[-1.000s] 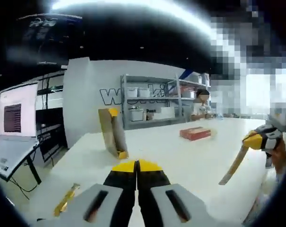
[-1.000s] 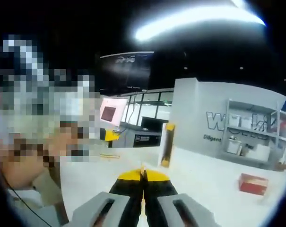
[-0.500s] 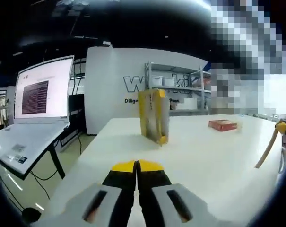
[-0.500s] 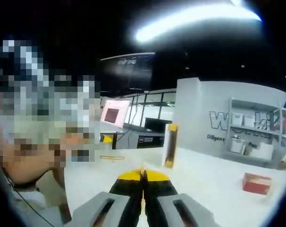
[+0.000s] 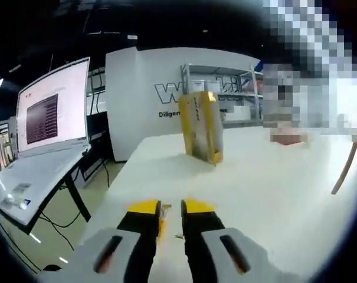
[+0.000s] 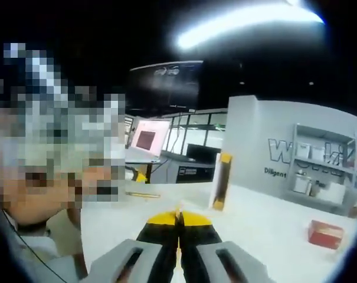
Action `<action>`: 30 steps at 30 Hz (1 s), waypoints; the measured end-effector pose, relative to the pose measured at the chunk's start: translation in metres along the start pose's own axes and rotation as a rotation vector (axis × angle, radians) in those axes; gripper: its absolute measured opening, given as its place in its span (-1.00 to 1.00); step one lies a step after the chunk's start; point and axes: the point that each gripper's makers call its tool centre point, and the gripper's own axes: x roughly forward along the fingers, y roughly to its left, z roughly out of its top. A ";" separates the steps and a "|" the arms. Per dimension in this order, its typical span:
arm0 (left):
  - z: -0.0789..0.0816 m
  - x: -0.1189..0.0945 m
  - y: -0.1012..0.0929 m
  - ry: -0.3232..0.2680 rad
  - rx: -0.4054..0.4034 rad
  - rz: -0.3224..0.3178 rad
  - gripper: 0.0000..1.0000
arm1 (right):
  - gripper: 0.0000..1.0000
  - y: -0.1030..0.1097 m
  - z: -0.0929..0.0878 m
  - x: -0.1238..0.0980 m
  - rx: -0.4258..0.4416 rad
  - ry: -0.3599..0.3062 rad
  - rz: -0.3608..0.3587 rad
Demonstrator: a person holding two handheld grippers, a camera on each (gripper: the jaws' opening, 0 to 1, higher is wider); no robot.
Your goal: Tear open the coffee pouch, take out the coffee, and pour the coffee from the pouch into the cup
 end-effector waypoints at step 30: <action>-0.005 -0.002 -0.028 -0.010 0.048 -0.128 0.20 | -0.99 0.053 0.113 0.178 -0.072 -0.138 0.262</action>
